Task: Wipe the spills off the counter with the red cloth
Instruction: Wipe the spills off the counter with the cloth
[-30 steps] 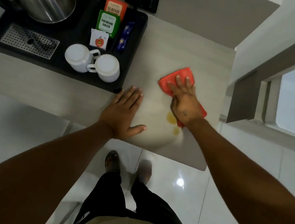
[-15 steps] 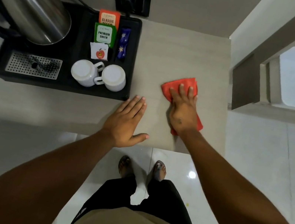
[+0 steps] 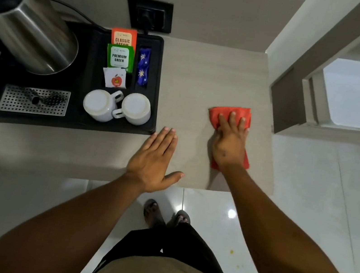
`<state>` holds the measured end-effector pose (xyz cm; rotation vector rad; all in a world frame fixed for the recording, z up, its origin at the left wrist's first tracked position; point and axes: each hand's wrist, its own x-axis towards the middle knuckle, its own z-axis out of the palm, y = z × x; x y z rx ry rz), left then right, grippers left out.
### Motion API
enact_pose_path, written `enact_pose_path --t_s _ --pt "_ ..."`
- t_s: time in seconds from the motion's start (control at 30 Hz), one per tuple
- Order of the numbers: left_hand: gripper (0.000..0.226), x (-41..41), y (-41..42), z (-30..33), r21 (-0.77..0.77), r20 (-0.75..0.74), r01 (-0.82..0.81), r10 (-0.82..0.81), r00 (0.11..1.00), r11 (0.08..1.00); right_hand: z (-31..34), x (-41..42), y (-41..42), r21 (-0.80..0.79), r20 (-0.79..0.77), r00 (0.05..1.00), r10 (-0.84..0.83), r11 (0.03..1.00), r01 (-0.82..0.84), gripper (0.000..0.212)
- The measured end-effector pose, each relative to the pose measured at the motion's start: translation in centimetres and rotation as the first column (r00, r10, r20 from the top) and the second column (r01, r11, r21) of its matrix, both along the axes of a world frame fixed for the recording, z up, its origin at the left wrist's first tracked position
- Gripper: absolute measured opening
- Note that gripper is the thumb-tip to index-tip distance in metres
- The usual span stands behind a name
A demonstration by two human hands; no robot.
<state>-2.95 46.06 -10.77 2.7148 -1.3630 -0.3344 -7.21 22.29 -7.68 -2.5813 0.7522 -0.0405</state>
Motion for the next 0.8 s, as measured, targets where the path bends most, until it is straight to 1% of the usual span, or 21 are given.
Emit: enact_pose_path --t_s 0.07,0.13,0.2,0.27,0.33,0.47,0.53,0.6,0.63,0.7,0.8 --pt "0.102 0.0 0.0 -0.1 -0.011 -0.01 0.005 -0.005 1.0 1.0 -0.5 -1.0 2.1 -0.021 0.019 0.994 0.112 0.994 -0.112 0.047" --pt "0.101 0.0 0.1 -0.2 -0.02 -0.008 -0.004 0.004 1.0 1.0 -0.8 -3.9 2.8 -0.061 0.012 0.969 0.247 0.967 -0.246 0.049" --pt "0.1 0.0 0.0 -0.1 -0.031 -0.015 -0.011 0.01 1.0 0.999 -0.9 -6.5 0.9 -0.069 -0.006 0.955 0.296 0.953 -0.296 0.051" --pt "0.099 -0.2 0.0 0.0 -0.044 -0.02 -0.015 0.014 1.0 0.999 -0.5 -7.2 -1.7 -0.037 -0.03 0.968 0.249 0.968 -0.25 0.053" --pt "0.099 -0.3 0.0 0.2 -0.049 -0.015 -0.02 0.019 1.0 0.999 -0.2 -5.5 -4.1 -0.029 -0.043 0.986 0.159 0.987 -0.161 0.053" --pt "0.101 -0.1 -0.1 0.1 -0.049 -0.021 -0.007 0.006 1.0 0.999 -0.2 3.7 -7.8 -0.076 -0.047 0.998 0.028 0.997 -0.031 0.053" --pt "0.102 0.0 -0.1 -0.1 -0.045 -0.02 -0.006 0.005 1.0 0.999 -0.3 8.5 -8.0 -0.071 -0.067 0.998 0.01 0.997 -0.015 0.053" --pt "0.103 0.1 -0.1 -0.2 -0.053 -0.027 -0.011 0.01 1.0 0.999 -0.4 12.1 -6.4 -0.078 -0.06 0.998 0.028 0.996 -0.032 0.051" --pt "0.103 0.2 -0.1 -0.3 -0.052 -0.03 -0.01 0.009 1.0 0.999 -0.5 13.2 -4.9 -0.089 -0.046 0.997 0.059 0.994 -0.063 0.051" --pt "0.102 0.1 0.0 -0.4 -0.048 -0.024 -0.009 0.007 1.0 0.999 -0.5 13.5 -1.9 -0.097 -0.01 0.985 0.173 0.98 -0.173 0.051" --pt "0.1 0.1 0.0 -0.3 -0.061 -0.031 -0.007 0.005 1.0 0.998 -0.8 9.4 0.8 -0.109 0.016 0.93 0.367 0.925 -0.364 0.052"
